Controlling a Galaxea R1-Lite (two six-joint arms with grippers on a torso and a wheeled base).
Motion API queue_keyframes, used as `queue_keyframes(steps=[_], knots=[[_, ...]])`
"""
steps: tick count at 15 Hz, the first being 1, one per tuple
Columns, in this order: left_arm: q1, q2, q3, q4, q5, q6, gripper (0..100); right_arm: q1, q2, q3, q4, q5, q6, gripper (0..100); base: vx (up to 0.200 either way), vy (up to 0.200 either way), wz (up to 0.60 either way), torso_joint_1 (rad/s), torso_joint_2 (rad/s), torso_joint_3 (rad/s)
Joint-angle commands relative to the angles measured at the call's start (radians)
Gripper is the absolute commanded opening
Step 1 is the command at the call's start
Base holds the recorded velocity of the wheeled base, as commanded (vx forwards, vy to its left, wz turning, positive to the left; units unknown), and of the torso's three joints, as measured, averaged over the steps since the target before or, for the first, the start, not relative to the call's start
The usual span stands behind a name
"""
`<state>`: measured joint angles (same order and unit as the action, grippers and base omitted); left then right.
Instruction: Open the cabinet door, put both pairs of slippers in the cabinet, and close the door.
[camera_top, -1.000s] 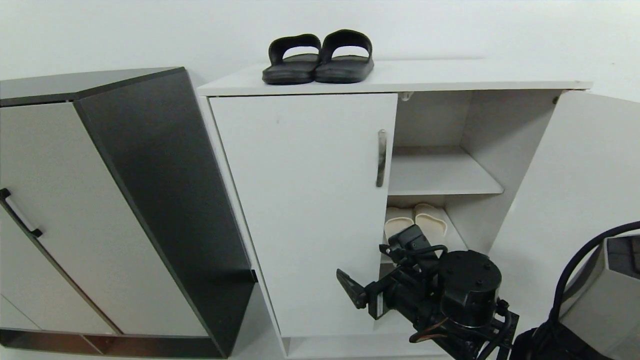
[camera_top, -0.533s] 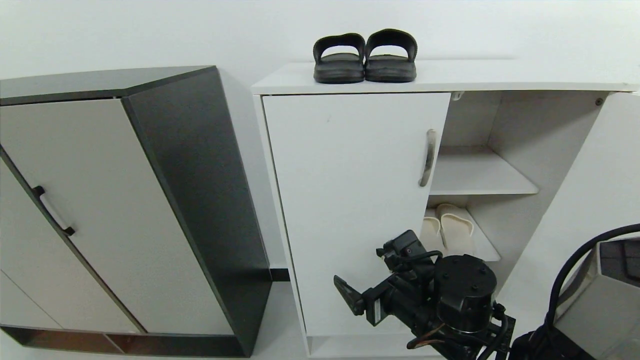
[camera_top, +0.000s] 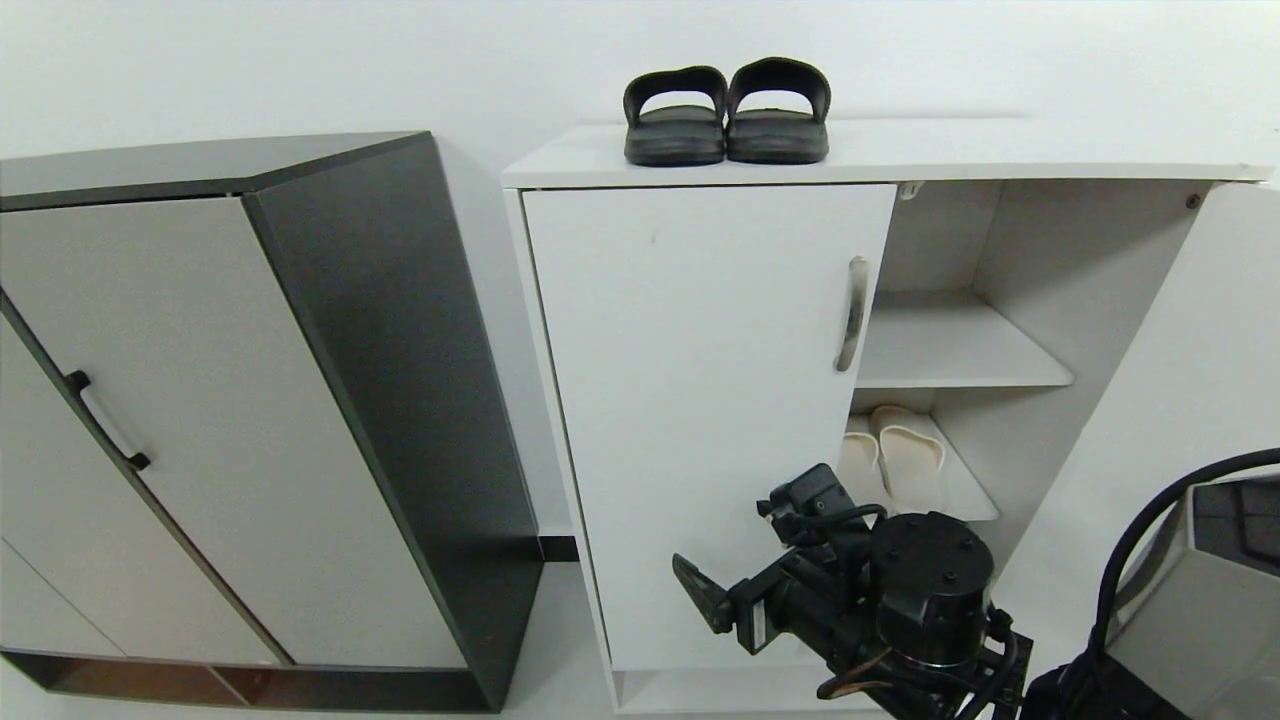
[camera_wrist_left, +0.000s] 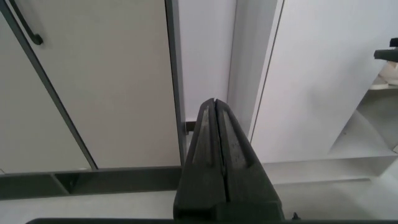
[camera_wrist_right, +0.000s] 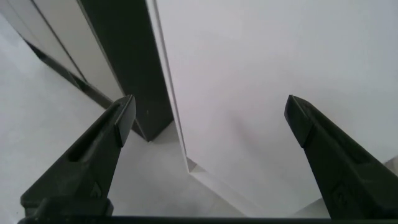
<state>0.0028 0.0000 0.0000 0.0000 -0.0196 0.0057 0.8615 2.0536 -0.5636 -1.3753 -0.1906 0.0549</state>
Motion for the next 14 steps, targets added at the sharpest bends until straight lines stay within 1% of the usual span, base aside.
queue_keyframes(steps=[1,3,5,9,14], knots=[[0.0,0.002,0.0,0.0,0.0,-0.001,0,0.001,0.005,0.004,-0.001,0.0,0.0,100,0.0,0.0,0.0,0.0,0.0,0.0],[0.0,0.002,0.0,0.0,0.0,-0.001,0,0.001,0.003,0.005,-0.001,0.005,0.0,100,0.0,0.0,0.0,0.0,0.0,0.0],[0.0,0.002,0.0,0.0,0.0,-0.001,0,0.005,0.003,0.01,-0.001,0.01,0.0,100,0.0,0.0,0.0,0.024,-0.2,-0.212],[0.0,0.002,0.0,0.0,0.0,-0.001,0,0.008,-0.004,0.019,-0.001,0.011,0.0,100,0.0,0.0,0.0,0.078,-0.44,-0.33],[0.0,0.002,0.0,0.0,0.0,-0.001,0,0.013,-0.004,0.022,-0.008,0.022,0.0,100,0.0,0.0,0.0,0.133,-0.46,-0.329]])
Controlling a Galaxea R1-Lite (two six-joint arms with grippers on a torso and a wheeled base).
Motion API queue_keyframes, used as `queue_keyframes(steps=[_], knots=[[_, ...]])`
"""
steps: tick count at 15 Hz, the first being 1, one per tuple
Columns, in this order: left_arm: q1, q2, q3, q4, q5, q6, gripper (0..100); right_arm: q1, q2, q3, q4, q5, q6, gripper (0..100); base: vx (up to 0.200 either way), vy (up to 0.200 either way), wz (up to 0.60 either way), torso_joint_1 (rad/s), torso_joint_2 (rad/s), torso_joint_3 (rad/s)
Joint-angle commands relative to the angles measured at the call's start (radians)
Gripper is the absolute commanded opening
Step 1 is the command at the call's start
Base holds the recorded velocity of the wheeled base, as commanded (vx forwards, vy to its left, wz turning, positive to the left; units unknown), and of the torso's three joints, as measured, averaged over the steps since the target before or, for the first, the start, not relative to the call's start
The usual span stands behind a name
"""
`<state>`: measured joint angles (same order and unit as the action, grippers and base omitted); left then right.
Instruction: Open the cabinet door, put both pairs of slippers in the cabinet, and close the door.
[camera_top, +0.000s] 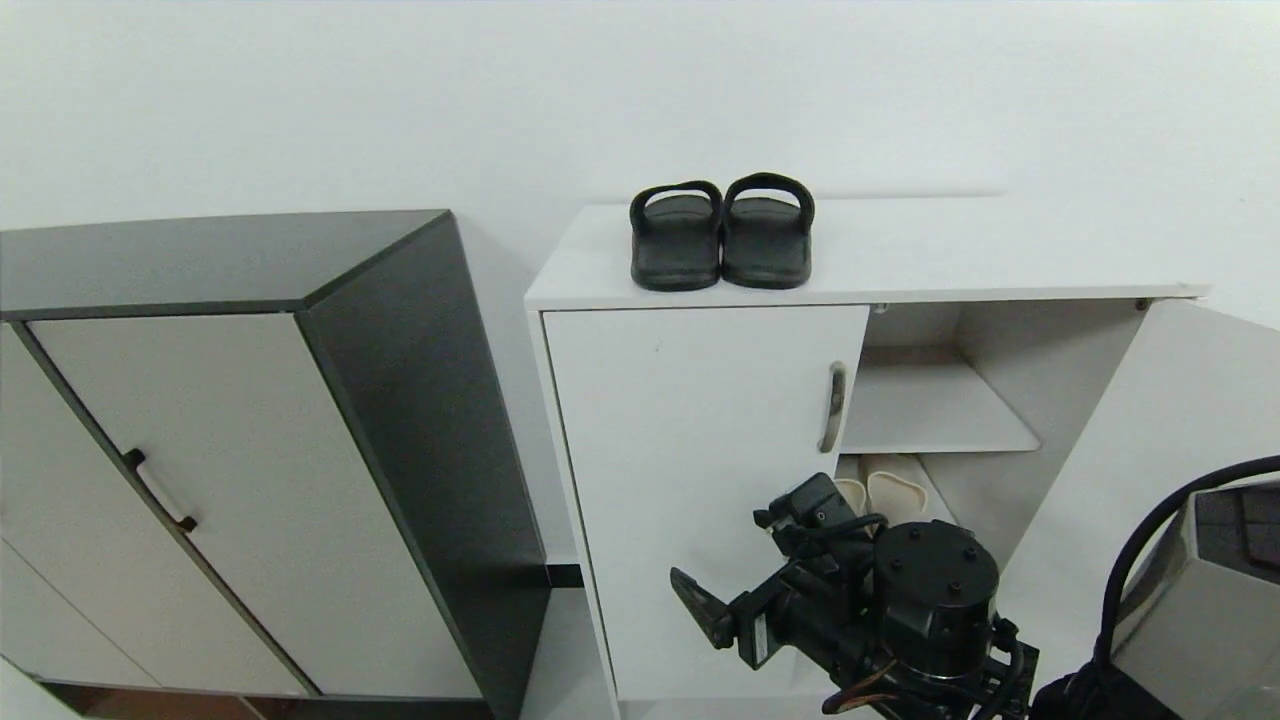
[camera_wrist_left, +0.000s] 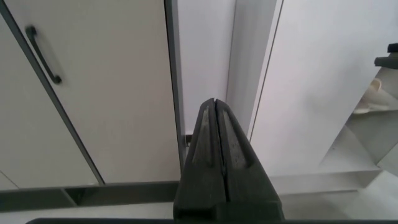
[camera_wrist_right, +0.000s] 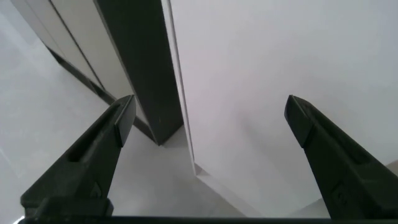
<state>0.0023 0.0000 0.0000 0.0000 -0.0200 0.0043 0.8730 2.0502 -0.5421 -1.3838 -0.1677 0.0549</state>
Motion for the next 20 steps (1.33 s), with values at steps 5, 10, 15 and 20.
queue_keyframes(steps=[5,10,15,20], knots=[[0.001,0.002,0.0,0.0,0.002,0.0,0,0.0,-0.001,0.004,-0.001,0.008,0.0,100,0.0,0.0,0.0,0.165,-0.48,-0.313],[0.001,0.002,0.0,0.0,0.002,0.0,0,-0.002,0.004,0.005,-0.001,0.008,0.0,100,0.0,0.0,0.0,0.203,-0.51,-0.307],[0.001,0.002,0.0,0.0,0.002,0.0,0,0.0,-0.001,0.004,-0.001,0.008,0.0,100,0.0,0.0,0.0,0.225,-0.53,-0.306],[0.001,0.002,0.0,0.0,0.002,0.0,0,-0.002,-0.001,0.002,-0.001,0.008,0.0,100,0.0,0.0,0.0,0.257,-0.59,-0.325]])
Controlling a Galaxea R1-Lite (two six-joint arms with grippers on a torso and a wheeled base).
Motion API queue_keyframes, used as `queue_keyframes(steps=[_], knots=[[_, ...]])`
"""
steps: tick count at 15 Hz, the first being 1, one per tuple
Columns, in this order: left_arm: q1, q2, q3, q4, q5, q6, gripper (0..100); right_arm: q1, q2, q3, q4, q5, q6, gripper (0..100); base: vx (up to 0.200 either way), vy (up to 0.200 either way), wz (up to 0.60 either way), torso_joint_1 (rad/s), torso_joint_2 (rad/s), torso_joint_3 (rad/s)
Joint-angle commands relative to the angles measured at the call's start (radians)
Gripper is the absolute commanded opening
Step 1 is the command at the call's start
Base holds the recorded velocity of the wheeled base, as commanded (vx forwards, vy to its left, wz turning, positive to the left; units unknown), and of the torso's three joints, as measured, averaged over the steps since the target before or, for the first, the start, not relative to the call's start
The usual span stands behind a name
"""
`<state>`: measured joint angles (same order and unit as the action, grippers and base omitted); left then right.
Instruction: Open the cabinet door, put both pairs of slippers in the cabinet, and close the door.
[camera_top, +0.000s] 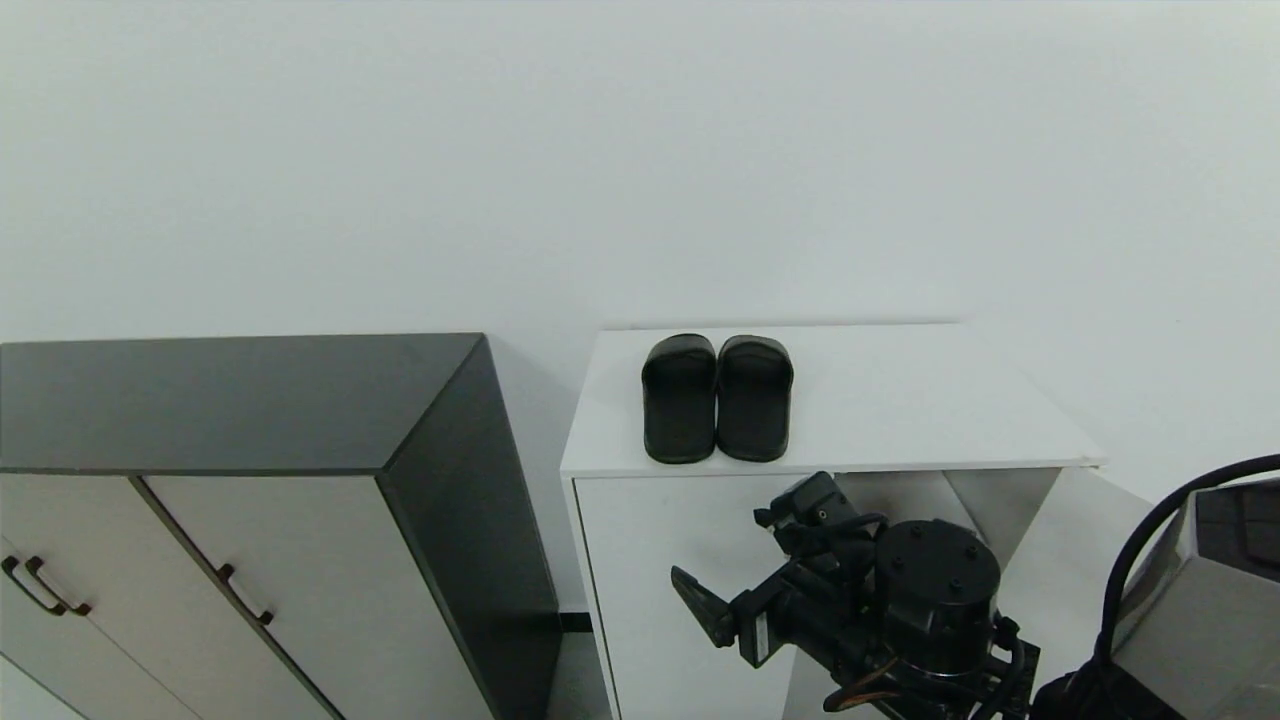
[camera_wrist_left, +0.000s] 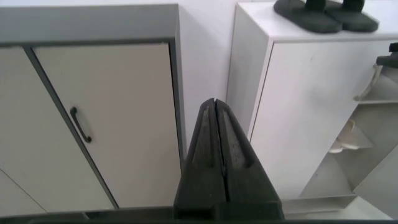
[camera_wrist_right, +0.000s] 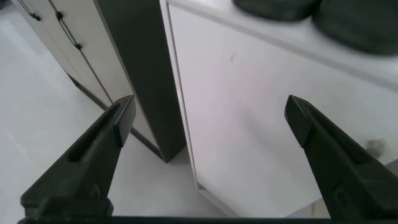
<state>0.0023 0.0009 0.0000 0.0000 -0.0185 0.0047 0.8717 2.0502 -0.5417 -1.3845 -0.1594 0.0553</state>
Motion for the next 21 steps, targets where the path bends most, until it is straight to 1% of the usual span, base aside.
queue_keyframes(steps=[1,3,5,7,8,9,10,11,12,13,17,21], knots=[[0.001,0.001,0.0,0.0,0.0,0.0,0,0.0,-0.001,0.002,-0.002,0.0,0.0,100,0.0,0.0,0.0,0.281,-0.6,-0.33],[0.001,0.001,0.0,0.0,0.0,0.0,0,-0.003,-0.001,-0.004,-0.01,-0.002,-0.009,100,0.0,0.0,0.0,0.224,-0.49,-0.264],[0.001,0.001,0.0,0.0,0.002,-0.002,0,-0.02,-0.002,-0.027,-0.004,-0.019,-0.074,100,0.0,0.0,0.0,0.068,-0.18,-0.085],[0.001,0.001,0.0,0.0,0.005,-0.005,0,-0.03,-0.031,-0.149,0.139,-0.178,-0.08,100,0.0,0.0,0.0,0.0,0.0,0.0],[0.001,0.001,0.0,0.0,0.003,-0.003,0,-0.03,-0.074,-0.307,0.427,-0.322,-0.012,100,0.0,0.0,0.0,0.0,0.0,0.0],[0.001,0.001,0.0,0.0,0.003,-0.002,0,-0.02,-0.091,-0.362,0.515,-0.342,0.031,100,0.0,0.0,0.0,0.0,0.0,0.0],[0.001,0.001,0.0,0.0,0.0,0.001,0,0.001,-0.101,-0.469,0.683,-0.379,0.101,100,0.0,0.0,0.0,0.0,0.0,0.0],[0.001,0.001,0.0,0.0,0.0,0.003,0,0.013,-0.091,-0.597,0.861,-0.443,0.199,100,0.0,0.0,0.0,0.0,0.0,0.0],[0.001,0.001,0.0,0.0,0.0,0.001,0,0.015,-0.073,-0.666,0.943,-0.477,0.248,100,0.2,0.0,0.0,0.002,0.01,0.002],[0.001,0.001,0.0,0.0,-0.001,0.003,0,0.013,-0.058,-0.699,0.984,-0.502,0.261,100,0.2,0.0,0.0,-0.002,0.0,0.007],[0.001,0.001,0.0,0.0,-0.001,0.006,0,-0.003,0.016,-0.725,0.986,-0.503,0.262,100,0.2,0.0,0.0,-0.001,-0.01,0.004],[0.001,0.001,0.0,0.0,-0.001,0.006,0,-0.002,0.036,-0.722,0.992,-0.506,0.281,100,0.0,0.0,0.0,0.0,0.0,0.0]])
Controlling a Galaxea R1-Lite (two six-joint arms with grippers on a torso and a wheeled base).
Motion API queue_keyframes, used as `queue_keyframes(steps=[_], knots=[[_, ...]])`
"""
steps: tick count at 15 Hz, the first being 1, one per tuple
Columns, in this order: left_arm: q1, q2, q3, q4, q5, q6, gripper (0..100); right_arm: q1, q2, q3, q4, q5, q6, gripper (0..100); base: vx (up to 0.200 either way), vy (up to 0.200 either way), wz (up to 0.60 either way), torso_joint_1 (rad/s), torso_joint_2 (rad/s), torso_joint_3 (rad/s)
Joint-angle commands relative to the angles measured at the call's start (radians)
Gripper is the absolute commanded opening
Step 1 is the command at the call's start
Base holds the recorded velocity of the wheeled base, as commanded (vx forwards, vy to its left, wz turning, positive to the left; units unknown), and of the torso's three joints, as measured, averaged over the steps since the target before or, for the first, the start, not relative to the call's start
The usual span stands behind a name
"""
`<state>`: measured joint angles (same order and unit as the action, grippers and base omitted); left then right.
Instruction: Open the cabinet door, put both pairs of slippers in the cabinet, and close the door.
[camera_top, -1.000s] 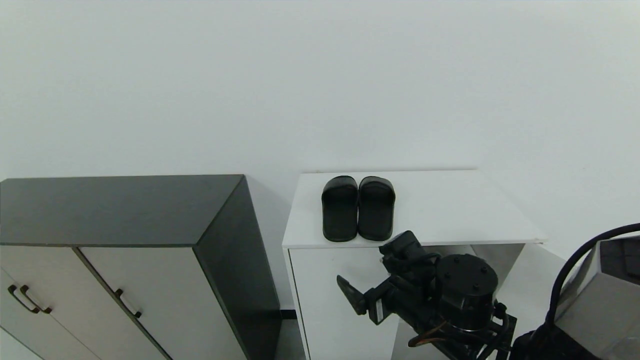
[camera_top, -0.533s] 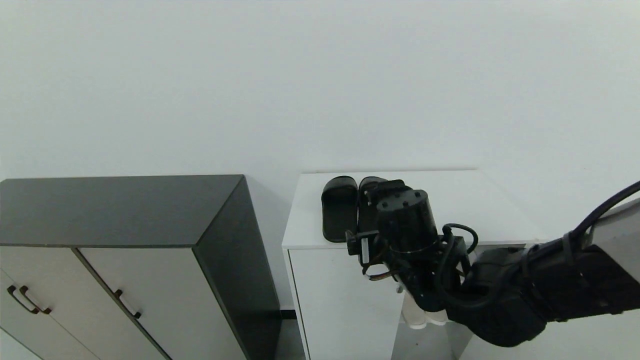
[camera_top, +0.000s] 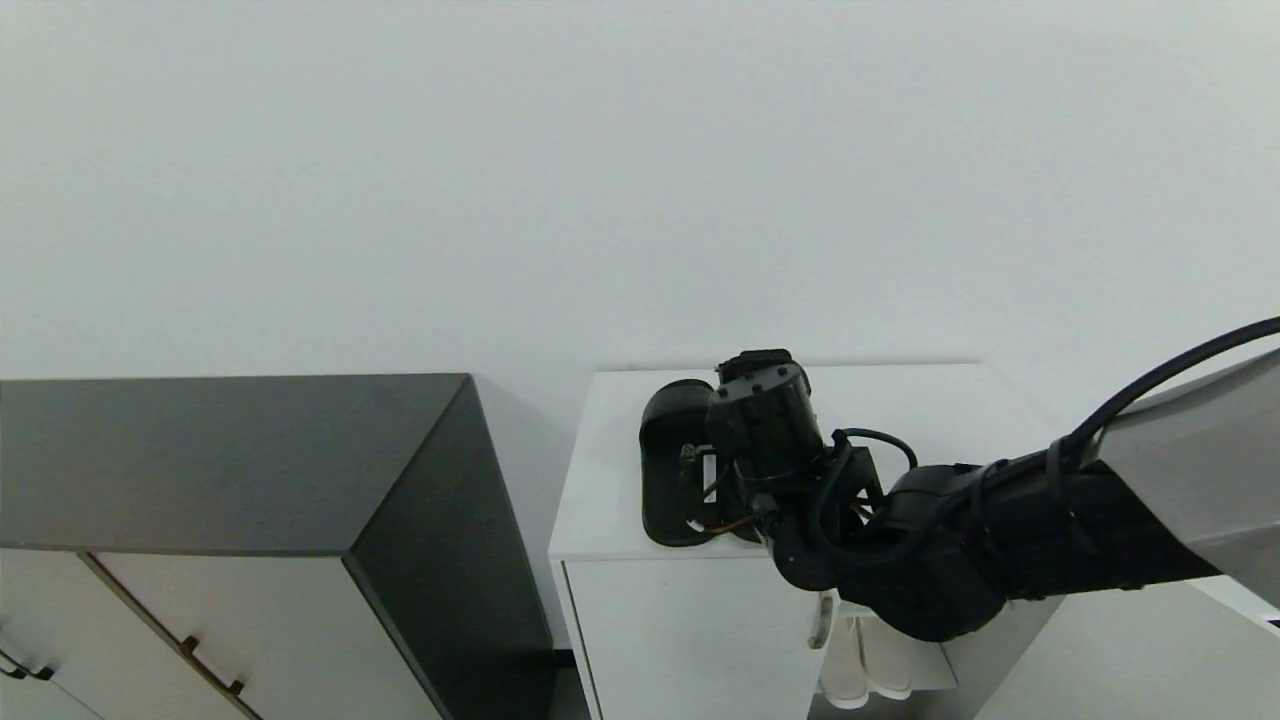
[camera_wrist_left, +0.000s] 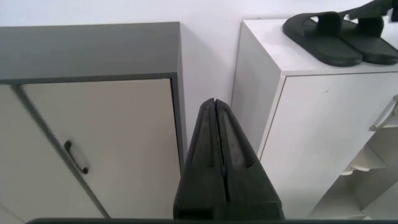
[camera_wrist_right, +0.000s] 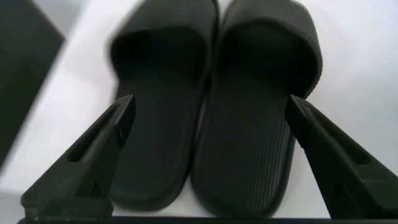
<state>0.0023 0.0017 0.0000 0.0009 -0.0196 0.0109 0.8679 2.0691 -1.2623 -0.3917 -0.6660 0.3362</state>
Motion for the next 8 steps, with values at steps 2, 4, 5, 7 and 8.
queue_keyframes(steps=[2,4,5,7,8], knots=[[0.001,0.0,0.0,0.001,0.0,0.001,0,-0.023,0.055,-0.02,-0.006,0.002,0.001,100,0.0,0.0,0.0,0.0,0.0,0.0],[0.001,0.0,0.0,-0.001,0.0,0.0,0,-0.052,0.126,-0.089,-0.006,0.002,0.014,100,0.0,0.0,0.0,0.0,0.0,0.0],[0.001,0.0,0.0,0.001,0.0,0.0,0,-0.063,0.154,-0.132,-0.003,0.003,0.011,100,0.0,0.0,0.0,0.0,0.0,0.0],[0.001,0.0,0.0,0.001,0.0,0.0,0,-0.084,0.201,-0.201,0.001,0.003,0.001,100,0.0,0.0,0.0,0.0,0.0,0.0],[0.001,0.0,0.0,-0.001,0.0,0.0,0,-0.087,0.209,-0.213,0.001,0.003,-0.003,100,0.0,0.0,0.0,0.0,0.0,0.0]])
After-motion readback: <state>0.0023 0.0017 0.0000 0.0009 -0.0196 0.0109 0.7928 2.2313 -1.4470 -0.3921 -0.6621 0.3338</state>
